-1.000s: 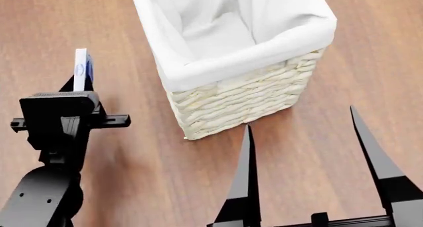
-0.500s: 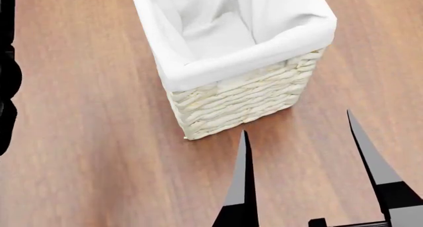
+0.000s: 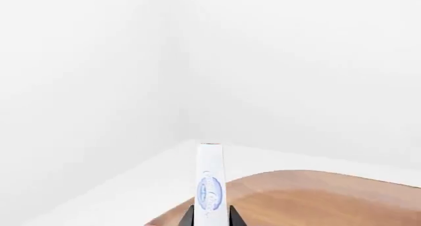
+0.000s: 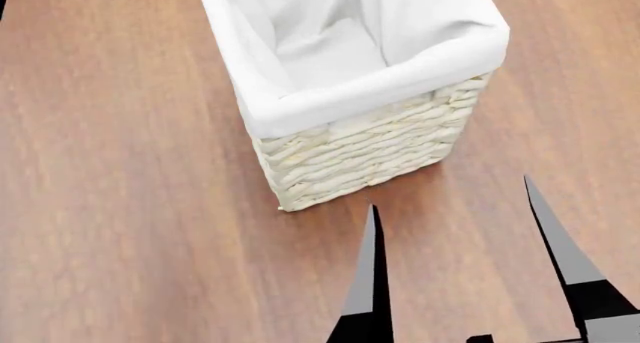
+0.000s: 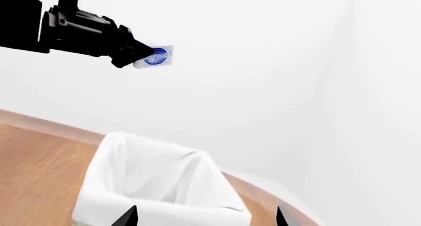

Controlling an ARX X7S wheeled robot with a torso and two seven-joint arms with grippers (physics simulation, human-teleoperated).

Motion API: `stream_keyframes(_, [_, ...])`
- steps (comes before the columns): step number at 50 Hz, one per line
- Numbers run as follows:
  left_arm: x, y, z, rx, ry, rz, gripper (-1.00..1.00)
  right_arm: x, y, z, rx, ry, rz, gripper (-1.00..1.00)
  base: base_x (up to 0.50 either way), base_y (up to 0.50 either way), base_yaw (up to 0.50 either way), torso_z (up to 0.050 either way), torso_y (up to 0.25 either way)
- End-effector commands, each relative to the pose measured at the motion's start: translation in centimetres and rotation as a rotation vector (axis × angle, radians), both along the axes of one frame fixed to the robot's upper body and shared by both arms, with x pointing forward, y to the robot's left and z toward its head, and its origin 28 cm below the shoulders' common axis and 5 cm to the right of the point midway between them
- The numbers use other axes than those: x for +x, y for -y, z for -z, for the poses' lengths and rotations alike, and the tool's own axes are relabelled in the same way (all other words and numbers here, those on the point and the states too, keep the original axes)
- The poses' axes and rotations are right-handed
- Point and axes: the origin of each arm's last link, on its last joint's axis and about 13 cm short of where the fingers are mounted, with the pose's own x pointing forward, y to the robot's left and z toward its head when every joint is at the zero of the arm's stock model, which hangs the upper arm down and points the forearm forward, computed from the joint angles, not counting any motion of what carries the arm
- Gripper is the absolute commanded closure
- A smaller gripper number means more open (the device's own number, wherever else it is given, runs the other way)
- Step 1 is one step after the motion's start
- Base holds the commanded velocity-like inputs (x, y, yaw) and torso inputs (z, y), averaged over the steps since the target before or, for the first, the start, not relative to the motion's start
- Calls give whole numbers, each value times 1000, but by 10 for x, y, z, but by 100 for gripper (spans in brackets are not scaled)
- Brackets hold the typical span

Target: Pick up the alphabet soup and the cream cheese box, and put them in the basket.

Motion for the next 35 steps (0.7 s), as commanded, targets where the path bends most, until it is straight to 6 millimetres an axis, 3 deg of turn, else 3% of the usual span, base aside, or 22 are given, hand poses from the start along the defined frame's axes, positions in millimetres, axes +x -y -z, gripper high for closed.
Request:
stream_keyframes(1, [-1,26,-1,213,-55,243,100,1,1,5,10,-15,-2,-100,0,0,0,0,0])
stream_keyframes(14, [7,30,35,265,-132,232,100,1,1,5,21,-19,-6,-100,0,0,0,0,1])
stream_keyframes(35, [10,36,59,286,-172,253,100,-1,2,6,41,-37,-4,-100,0,0,0,1,0])
